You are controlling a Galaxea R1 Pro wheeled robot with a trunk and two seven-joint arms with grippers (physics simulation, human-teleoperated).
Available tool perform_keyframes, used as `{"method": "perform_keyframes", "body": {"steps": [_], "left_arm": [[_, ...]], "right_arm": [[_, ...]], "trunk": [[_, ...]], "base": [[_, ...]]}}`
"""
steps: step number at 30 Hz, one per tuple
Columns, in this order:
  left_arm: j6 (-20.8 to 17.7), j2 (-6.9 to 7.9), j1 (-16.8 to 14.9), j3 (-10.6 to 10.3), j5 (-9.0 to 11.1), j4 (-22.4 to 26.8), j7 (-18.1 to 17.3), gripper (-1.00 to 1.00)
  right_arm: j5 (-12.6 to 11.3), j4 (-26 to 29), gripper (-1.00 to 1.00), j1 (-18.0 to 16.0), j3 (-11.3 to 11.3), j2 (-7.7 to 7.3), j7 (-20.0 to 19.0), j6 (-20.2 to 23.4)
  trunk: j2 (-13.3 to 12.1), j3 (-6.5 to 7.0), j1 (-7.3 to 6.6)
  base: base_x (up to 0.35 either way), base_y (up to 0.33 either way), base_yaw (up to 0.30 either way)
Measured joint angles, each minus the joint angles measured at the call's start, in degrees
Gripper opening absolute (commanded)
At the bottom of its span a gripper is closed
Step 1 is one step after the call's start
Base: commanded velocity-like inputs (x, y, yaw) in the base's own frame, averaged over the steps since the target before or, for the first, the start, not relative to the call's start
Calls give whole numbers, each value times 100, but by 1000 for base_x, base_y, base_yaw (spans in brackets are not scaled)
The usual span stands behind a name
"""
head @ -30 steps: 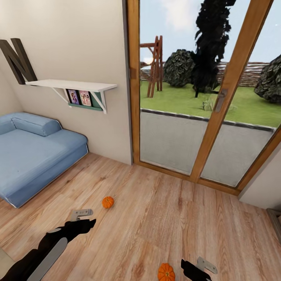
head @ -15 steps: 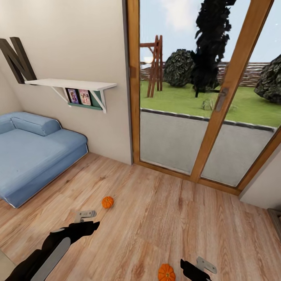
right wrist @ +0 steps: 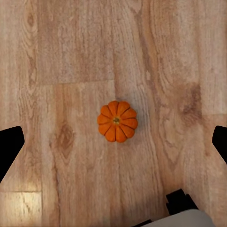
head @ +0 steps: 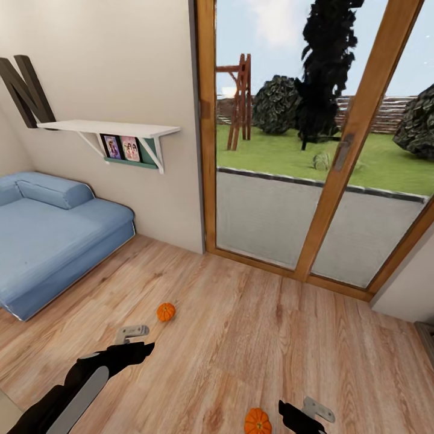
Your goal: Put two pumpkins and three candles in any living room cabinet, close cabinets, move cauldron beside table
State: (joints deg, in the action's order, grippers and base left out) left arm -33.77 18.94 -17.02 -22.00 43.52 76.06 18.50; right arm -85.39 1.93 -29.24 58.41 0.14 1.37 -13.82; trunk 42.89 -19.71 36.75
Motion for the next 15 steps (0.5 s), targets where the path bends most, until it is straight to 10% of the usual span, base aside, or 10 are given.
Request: {"method": "perform_keyframes", "body": {"steps": [15], "left_arm": [[-184,-2,2,14,0,-9,0,100]], "right_arm": [[-4,6,100,0,0,5,4,27]], "trunk": [[603,-270,330]], "base": [[0,0,0]]}}
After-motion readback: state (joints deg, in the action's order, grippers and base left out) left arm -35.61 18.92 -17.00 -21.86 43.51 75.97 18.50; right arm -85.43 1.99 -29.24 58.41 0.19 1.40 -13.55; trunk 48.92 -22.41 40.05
